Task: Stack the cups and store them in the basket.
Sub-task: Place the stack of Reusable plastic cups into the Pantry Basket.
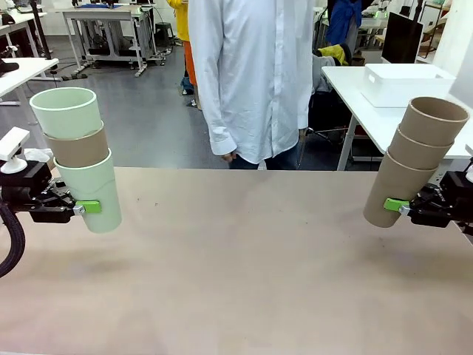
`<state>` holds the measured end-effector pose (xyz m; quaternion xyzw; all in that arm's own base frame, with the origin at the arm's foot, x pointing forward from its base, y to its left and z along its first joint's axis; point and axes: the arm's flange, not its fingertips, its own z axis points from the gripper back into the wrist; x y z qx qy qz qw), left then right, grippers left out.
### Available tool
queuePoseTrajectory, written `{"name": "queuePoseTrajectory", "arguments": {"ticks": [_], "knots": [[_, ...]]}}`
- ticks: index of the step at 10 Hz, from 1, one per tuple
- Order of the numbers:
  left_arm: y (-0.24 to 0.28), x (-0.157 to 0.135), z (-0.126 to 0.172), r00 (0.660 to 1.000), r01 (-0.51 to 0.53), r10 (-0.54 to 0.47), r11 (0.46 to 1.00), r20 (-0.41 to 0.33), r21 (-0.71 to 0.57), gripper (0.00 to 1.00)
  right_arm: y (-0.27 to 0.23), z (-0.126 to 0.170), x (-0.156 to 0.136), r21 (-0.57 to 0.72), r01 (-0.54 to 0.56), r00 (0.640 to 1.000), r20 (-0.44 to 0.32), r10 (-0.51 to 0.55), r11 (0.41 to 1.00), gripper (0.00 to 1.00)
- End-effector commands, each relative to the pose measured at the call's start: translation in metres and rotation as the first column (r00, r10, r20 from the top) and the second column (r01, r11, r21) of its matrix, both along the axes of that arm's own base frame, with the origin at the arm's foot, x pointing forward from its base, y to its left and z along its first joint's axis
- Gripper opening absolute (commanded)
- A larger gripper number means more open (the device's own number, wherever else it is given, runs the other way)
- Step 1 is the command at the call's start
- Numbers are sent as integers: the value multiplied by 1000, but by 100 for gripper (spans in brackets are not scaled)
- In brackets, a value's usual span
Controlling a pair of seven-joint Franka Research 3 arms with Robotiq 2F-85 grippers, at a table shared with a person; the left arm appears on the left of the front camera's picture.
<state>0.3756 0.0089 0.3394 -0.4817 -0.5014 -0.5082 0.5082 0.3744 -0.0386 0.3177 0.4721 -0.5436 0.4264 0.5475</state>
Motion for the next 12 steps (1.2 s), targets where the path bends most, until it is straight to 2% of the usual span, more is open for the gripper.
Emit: {"name": "queuePoseTrajectory", "arguments": {"ticks": [1,12], "knots": [[-1,0,4,1000,4,-4,1000,8,-6,85,0,4,0,5,2,1000,8,-2,1000,85],[-1,0,4,1000,4,-4,1000,8,-6,85,0,4,0,5,2,1000,8,-2,1000,85]]}}
